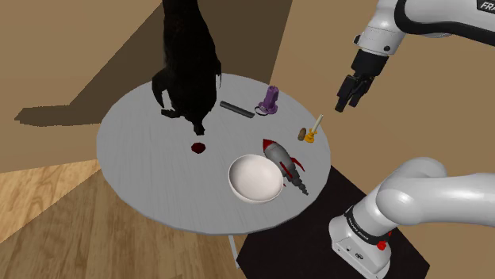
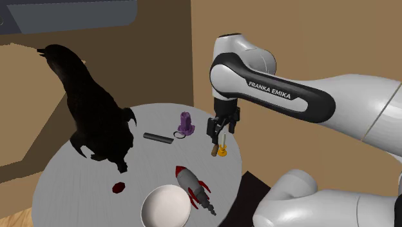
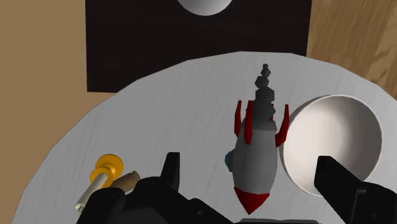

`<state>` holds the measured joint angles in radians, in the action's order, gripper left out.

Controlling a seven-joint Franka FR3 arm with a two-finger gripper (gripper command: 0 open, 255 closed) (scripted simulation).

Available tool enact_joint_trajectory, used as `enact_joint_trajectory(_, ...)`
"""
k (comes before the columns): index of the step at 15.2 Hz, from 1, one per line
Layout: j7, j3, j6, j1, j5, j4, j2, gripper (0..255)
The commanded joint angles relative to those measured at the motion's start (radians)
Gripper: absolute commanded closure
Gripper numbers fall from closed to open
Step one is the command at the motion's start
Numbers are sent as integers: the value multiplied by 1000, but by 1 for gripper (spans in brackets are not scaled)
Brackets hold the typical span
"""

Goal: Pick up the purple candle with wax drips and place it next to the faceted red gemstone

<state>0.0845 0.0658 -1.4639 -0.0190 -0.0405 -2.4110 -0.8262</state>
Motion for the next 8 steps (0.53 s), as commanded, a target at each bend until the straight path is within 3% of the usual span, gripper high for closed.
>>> enact_joint_trajectory(1, 0, 0, 0, 0, 0, 0, 0, 0)
enact_joint_trajectory(8, 47, 44, -186, -3, 18, 71, 250, 0)
